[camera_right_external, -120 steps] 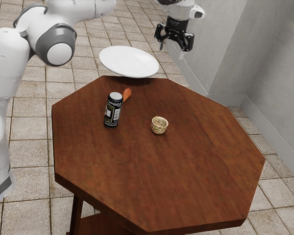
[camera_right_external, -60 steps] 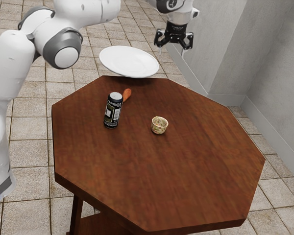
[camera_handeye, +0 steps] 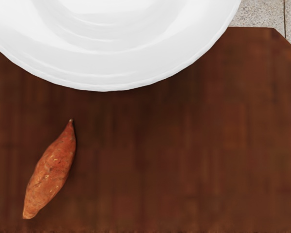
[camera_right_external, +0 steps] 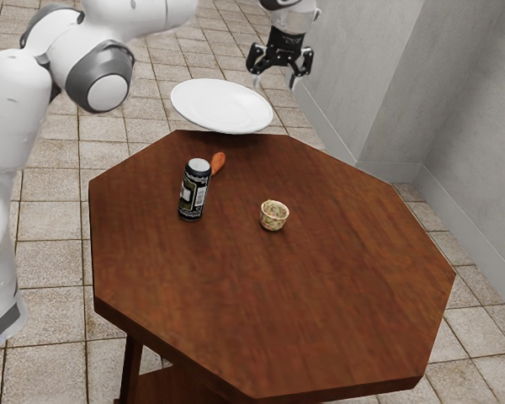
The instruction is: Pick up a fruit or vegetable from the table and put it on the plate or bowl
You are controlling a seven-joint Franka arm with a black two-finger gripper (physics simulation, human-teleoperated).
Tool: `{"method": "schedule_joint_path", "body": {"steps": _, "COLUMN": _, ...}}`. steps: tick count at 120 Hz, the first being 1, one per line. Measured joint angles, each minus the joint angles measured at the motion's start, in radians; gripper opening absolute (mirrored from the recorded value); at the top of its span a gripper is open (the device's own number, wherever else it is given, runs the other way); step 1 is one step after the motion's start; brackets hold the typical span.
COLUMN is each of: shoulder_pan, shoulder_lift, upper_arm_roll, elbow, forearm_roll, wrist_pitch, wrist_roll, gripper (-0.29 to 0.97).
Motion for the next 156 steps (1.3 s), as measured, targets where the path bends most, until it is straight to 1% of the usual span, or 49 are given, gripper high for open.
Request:
{"method": "schedule_joint_path", "body": {"steps": 17, "shoulder_pan": -0.003, "shoulder_lift": -0.096, "upper_arm_roll": -0.028, "elbow": -0.164, "forearm_roll": 0.002, "wrist_pitch": 0.068, "wrist_roll": -0.05, "gripper": 0.68}}
{"method": "schedule_joint_path", "body": {"steps": 35, "shoulder_pan": -0.004, "shoulder_lift": -0.151, "upper_arm_roll": -0.06, "elbow": -0.288, "forearm_roll": 0.006, "wrist_pitch": 0.15, "wrist_roll": -0.092, "gripper": 0.68}}
{"method": "schedule_joint_path", "body": {"steps": 49, "shoulder_pan": -0.007, "shoulder_lift": -0.168, "upper_arm_roll": -0.072, "elbow": -0.334, "forearm_roll": 0.013, "wrist_pitch": 0.194, "wrist_roll": -0.118, "gripper": 0.68}}
{"method": "schedule_joint_path", "body": {"steps": 67, "shoulder_pan": -0.006, "shoulder_lift": -0.2, "upper_arm_roll": -0.074, "elbow": -0.374, "forearm_roll": 0.017, "wrist_pitch": 0.213, "wrist_roll": -0.146, "gripper": 0.68}}
{"method": "schedule_joint_path", "body": {"steps": 88, "shoulder_pan": -0.008, "shoulder_lift": -0.244, "upper_arm_roll": -0.092, "elbow": -0.436, "forearm_roll": 0.045, "wrist_pitch": 0.206, "wrist_roll": -0.169, "gripper": 0.68}}
{"method": "schedule_joint_path", "body": {"steps": 123, "shoulder_pan": -0.009, "shoulder_lift": -0.278, "upper_arm_roll": -0.091, "elbow": -0.513, "forearm_roll": 0.081, "wrist_pitch": 0.18, "wrist_roll": -0.194, "gripper": 0.68}}
{"method": "schedule_joint_path", "body": {"steps": 156, "shoulder_pan": -0.01, "shoulder_lift": -0.376, "upper_arm_roll": -0.09, "elbow": -0.646, "forearm_roll": 0.114, "wrist_pitch": 0.216, "wrist_roll": -0.208, "gripper": 0.68}}
